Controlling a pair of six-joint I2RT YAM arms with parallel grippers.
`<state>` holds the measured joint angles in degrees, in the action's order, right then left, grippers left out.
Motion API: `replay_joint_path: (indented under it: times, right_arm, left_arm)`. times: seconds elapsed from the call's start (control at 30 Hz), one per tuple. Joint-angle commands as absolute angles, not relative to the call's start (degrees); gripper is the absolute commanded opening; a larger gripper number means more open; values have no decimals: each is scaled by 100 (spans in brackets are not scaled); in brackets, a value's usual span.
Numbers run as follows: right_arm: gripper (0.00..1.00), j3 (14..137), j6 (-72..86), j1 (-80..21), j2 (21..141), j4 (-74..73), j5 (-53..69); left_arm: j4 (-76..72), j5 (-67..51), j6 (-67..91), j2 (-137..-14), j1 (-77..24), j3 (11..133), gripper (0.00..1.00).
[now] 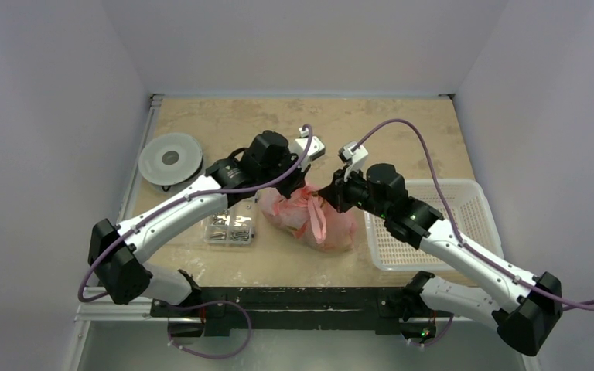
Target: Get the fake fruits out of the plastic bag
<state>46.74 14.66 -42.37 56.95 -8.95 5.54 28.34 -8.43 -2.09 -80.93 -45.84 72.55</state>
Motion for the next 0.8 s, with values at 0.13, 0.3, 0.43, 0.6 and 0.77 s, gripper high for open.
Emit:
replay_joint_path:
  times: [0.13, 0.3, 0.43, 0.6, 0.77]
  right_arm:
    - [0, 4681, 1951, -4223, 5422, -590, -505]
    - [0, 4193, 2552, -4226, 5112, -542, -572]
    - [0, 3867, 2657, -4223, 4931, -555, -292]
    - [0, 3637, 2626, -4226, 4767, -663, -223]
    - [0, 3879, 2291, -4220, 4887, -649, 302]
  left_arm:
    - [2500, 942, -59, -7560, -4570, 7036, 0]
    - [1731, 1839, 98, -7158, -4570, 6528, 0]
    - [1461, 1413, 27, -6976, -4570, 6298, 0]
    - [1458, 813, -205, -6863, -4577, 6274, 0]
    - [1973, -506, -131, -7116, -4575, 6659, 39]
